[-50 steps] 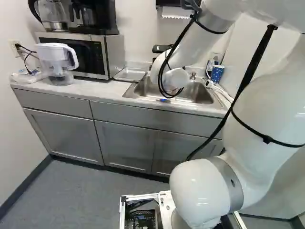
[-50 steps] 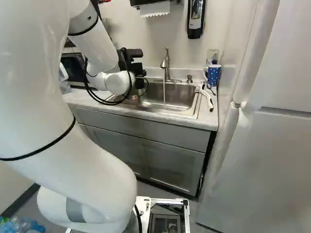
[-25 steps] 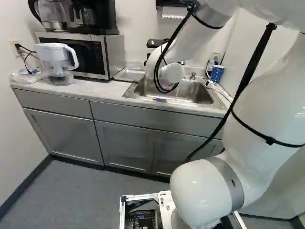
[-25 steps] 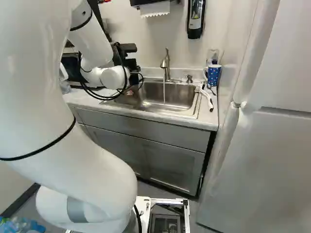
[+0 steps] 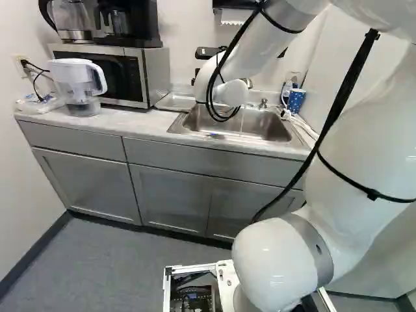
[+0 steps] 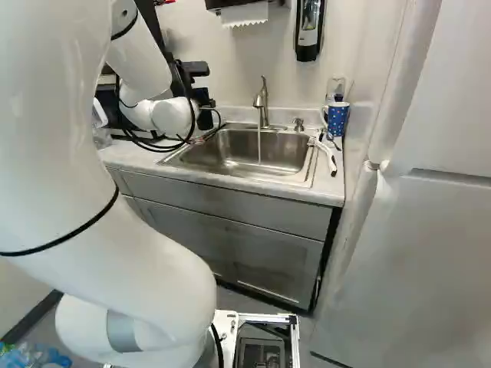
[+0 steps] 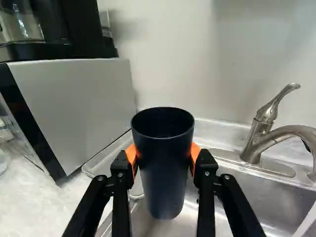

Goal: Rinse the cup and place it in the tray

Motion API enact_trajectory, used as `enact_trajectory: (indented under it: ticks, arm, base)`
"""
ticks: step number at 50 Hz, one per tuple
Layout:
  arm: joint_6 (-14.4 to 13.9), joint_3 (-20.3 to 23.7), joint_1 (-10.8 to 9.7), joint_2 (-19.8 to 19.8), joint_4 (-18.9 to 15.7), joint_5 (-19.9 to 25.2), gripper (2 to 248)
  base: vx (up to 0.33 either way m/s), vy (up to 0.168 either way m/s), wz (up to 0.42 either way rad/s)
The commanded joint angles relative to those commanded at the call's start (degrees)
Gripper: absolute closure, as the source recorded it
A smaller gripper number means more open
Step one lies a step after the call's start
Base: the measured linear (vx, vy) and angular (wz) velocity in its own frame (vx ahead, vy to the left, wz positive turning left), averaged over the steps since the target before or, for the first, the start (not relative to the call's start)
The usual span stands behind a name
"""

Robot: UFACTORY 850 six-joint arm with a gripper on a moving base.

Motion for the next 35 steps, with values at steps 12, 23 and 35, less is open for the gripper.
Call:
enact_trajectory:
  ticks: [12, 23, 35]
  arm:
    - [5.6, 0.0, 0.0, 0.0, 0.0, 0.0, 128]
    - [11.9, 0.0, 0.0, 0.0, 0.0, 0.0, 128]
    - [19.2, 0.0, 0.0, 0.0, 0.0, 0.0, 128]
  base:
    - [0.0, 0.0, 0.0]
    - [0.0, 0.0, 0.0]
    - [0.0, 0.0, 0.0]
